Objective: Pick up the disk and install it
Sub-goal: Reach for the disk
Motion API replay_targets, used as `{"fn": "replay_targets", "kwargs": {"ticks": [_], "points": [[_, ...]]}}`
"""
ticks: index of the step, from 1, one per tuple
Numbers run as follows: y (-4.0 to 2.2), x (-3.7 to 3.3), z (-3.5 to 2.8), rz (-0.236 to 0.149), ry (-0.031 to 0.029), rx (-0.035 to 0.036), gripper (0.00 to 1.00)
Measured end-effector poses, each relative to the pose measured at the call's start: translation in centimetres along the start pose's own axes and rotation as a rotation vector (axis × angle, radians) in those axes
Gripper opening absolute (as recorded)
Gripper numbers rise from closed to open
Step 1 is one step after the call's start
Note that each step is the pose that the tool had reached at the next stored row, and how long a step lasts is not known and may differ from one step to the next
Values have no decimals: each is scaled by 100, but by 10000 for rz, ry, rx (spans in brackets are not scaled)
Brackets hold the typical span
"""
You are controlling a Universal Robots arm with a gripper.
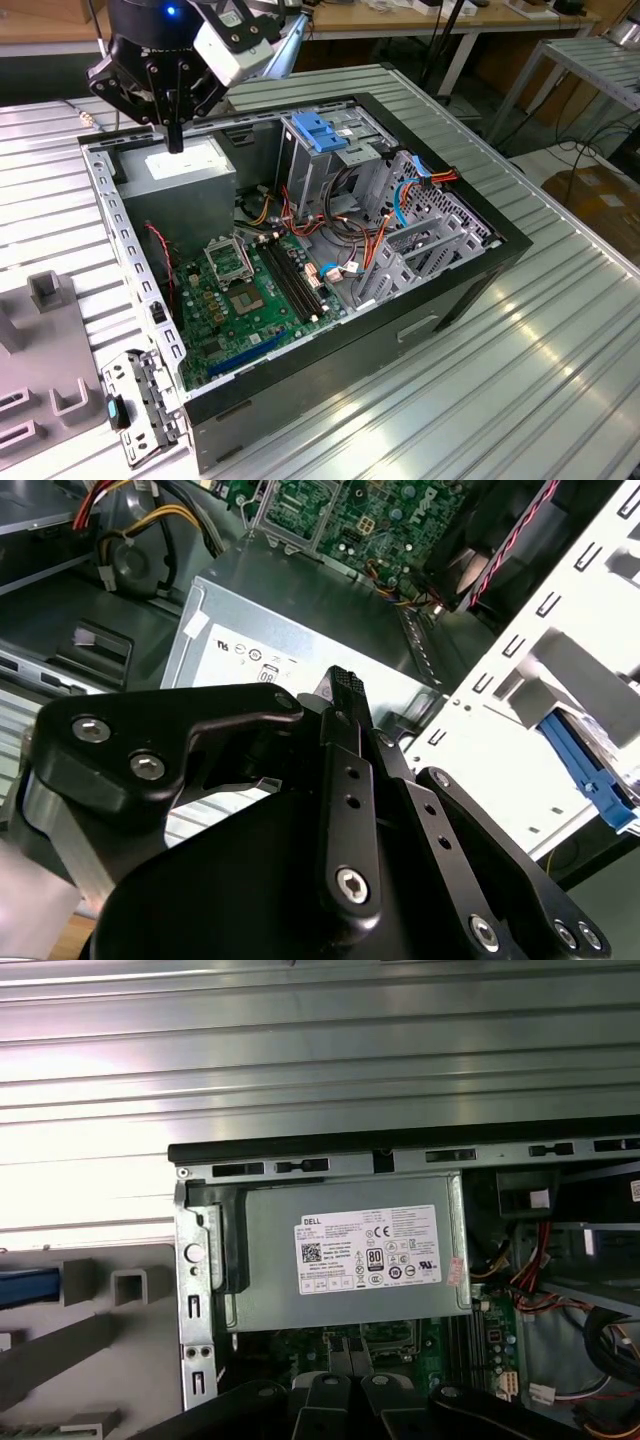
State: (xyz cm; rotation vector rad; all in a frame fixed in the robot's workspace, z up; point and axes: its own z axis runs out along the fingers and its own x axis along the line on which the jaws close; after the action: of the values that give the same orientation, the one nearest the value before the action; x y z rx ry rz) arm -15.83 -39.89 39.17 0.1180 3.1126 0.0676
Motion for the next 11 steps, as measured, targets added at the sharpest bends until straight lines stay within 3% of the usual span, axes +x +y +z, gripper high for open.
{"fn": "replay_targets", "kwargs": {"ticks": [11], "points": [[-2, 24, 0, 0, 0, 0, 11]]}}
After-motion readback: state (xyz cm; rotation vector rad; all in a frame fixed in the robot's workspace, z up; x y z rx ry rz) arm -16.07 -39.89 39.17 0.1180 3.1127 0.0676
